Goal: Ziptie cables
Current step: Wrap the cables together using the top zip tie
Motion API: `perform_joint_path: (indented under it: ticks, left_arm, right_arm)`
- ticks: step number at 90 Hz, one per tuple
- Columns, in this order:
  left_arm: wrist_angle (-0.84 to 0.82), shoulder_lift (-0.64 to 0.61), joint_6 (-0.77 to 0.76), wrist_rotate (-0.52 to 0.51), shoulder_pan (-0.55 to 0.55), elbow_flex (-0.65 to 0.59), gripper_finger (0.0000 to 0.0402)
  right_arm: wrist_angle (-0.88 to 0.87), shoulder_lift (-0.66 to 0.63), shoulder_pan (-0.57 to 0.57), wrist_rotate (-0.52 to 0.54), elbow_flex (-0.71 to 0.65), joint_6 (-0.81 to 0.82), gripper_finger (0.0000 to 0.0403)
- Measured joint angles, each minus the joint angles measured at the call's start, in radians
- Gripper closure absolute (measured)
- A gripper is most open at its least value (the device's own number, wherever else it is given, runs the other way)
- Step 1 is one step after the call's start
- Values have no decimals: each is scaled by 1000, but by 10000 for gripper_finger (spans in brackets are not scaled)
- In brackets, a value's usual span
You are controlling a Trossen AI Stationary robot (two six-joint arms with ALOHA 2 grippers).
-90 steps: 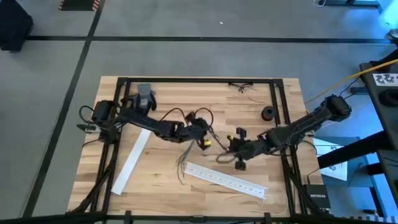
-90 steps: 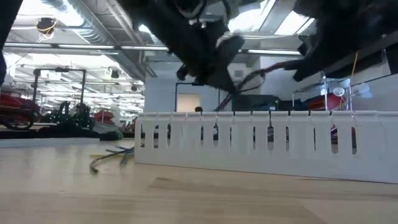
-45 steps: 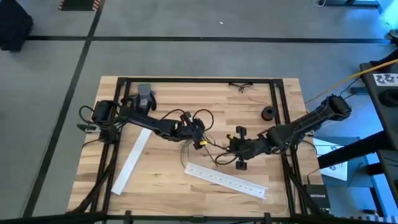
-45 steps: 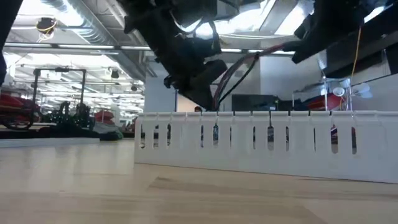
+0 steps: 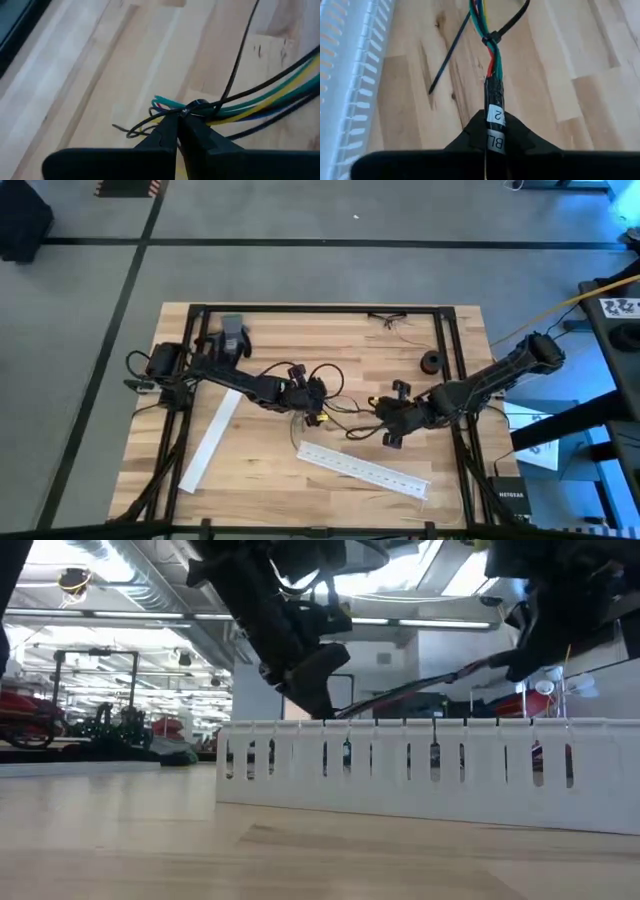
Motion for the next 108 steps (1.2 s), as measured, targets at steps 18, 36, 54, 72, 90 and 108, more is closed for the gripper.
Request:
perform_joint_path:
  ticks: [18, 36, 54, 72, 90, 108]
  left_arm:
    - [1, 0, 0, 4, -1, 0, 394]
    - [3, 0, -1, 3, 1, 0, 394]
    - [24, 0, -1, 4, 1, 0, 394]
    - [37, 0, 22, 3, 3, 0, 394]
    - [45, 0, 45, 3, 3, 0, 394]
    - [61, 0, 50, 3, 3, 0, 394]
  right_arm:
    - [-55, 2, 0, -66, -42, 78, 276]
    - [-282, -8, 0, -236, 48, 84, 223]
    - [272, -7, -47, 80, -37, -133, 215]
    - [982, 133, -137, -3, -224, -191, 215]
    - [1269, 345, -212, -151, -262, -117, 214]
    - [1461, 495, -262, -331, -230, -118, 217]
